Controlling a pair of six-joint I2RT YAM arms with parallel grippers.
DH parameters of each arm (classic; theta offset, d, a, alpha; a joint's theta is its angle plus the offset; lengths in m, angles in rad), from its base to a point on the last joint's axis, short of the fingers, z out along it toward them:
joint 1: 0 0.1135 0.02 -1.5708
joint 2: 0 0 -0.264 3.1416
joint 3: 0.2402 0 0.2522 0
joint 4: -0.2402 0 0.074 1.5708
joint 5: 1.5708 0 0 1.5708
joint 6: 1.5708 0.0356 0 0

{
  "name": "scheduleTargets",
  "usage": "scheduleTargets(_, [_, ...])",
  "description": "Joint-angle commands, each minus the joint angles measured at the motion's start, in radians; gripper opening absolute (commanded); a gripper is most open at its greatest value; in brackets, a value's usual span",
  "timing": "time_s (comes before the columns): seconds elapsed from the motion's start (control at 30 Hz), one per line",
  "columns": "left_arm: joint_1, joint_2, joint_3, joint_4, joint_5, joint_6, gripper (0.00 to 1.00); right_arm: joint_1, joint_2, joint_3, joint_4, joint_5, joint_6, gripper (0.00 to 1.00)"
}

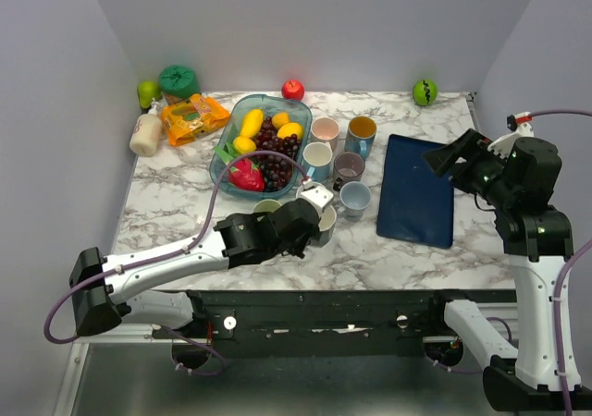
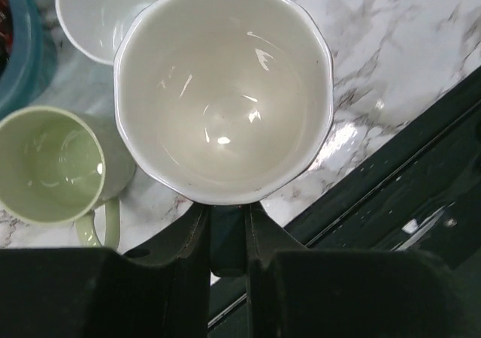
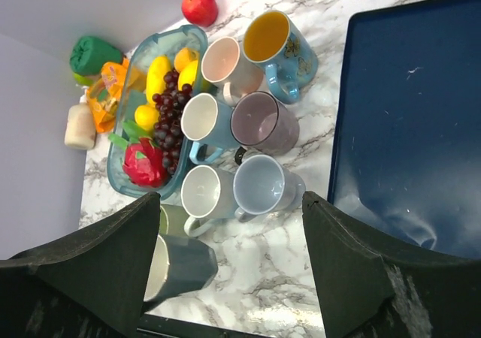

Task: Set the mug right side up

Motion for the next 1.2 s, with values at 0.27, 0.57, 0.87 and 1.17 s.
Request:
scheduleTargets(0.27, [-0.052,0.025,-0.226,0.373,-0.155,0.013,0.0,0.004,0.041,-0.02,-0.005,0.02,-0.022,0.83])
scheduleTargets(0.57, [-0.053,0.054,-0.327,0.506,-0.13,-0.008,0.02,0.002,0.042,-0.051,-0.005,0.027,-0.025,0.84])
scheduleTargets(0.87, [-0.068,-0.03,-0.373,0.47,-0.213,-0.027,0.87,0.004,0.042,-0.06,-0.02,0.057,-0.028,0.84])
scheduleTargets(1.17, [-0.101,-0.126,-0.183,0.224,-0.371,-0.088,0.99,0.004,0.041,-0.025,-0.017,0.1,-0.03,0.89])
